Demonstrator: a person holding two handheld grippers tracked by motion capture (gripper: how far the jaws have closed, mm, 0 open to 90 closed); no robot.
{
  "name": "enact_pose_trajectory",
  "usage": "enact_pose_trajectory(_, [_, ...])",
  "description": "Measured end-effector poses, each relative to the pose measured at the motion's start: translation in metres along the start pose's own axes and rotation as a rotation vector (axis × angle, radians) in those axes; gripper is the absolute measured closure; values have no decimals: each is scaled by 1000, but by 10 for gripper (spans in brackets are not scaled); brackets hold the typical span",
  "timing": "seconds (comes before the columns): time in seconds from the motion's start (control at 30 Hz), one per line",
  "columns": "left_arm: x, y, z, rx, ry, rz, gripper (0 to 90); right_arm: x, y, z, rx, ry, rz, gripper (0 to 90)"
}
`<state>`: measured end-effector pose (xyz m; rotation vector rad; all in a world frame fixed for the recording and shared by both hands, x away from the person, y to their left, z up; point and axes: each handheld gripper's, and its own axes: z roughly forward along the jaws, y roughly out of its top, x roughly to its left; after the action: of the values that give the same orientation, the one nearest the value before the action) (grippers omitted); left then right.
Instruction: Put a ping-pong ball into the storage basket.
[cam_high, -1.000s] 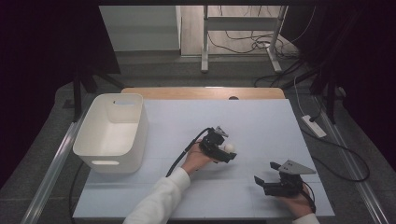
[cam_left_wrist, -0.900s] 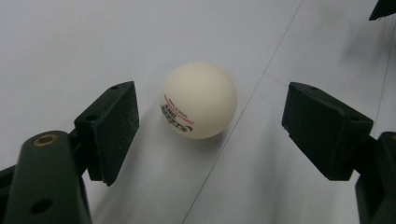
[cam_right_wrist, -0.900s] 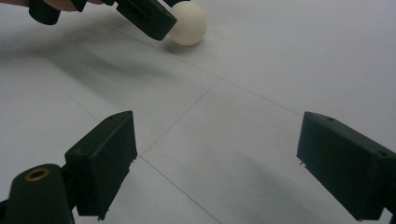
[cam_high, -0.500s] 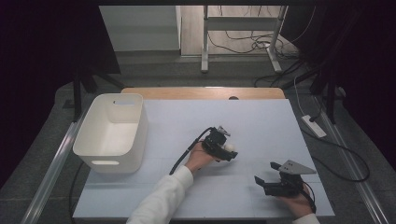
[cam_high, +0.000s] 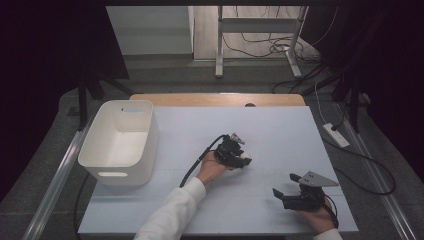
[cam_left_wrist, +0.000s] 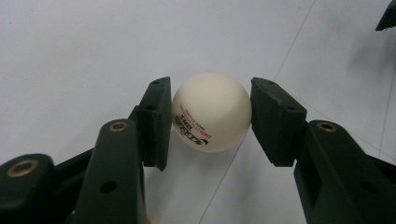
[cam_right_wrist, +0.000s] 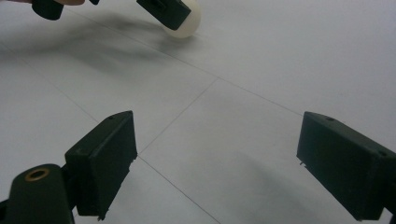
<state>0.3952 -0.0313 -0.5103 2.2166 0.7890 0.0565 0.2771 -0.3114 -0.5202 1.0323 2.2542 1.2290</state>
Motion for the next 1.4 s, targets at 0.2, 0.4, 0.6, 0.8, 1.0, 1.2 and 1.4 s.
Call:
enact_pose_trajectory(0.2, [-3,1,-9,-27,-24,-9,505,0,0,0,-1,-1,1,120])
enact_pose_trajectory(0.4, [-6,0,-16,-36,-19,-2,505,0,0,0,-1,0,-1,120])
enact_pose_trajectory(0.6, [-4,-5,-26,-39,0,-3,505,0,0,-1,-1,-1,-1,120])
enact_pose_trajectory(0.8, [-4,-10,-36,-54,5,-11,504,1,0,0,-3,2,-2,120])
enact_pose_trajectory(1.0, [-6,-11,-45,-70,14,-1,504,1,1,0,-3,2,-3,120])
enact_pose_trajectory(1.2, [-8,-12,-53,-84,20,4,504,0,1,0,-3,0,-2,120])
enact_pose_trajectory(1.4, [-10,-14,-59,-94,24,8,504,1,1,0,-2,2,-3,120])
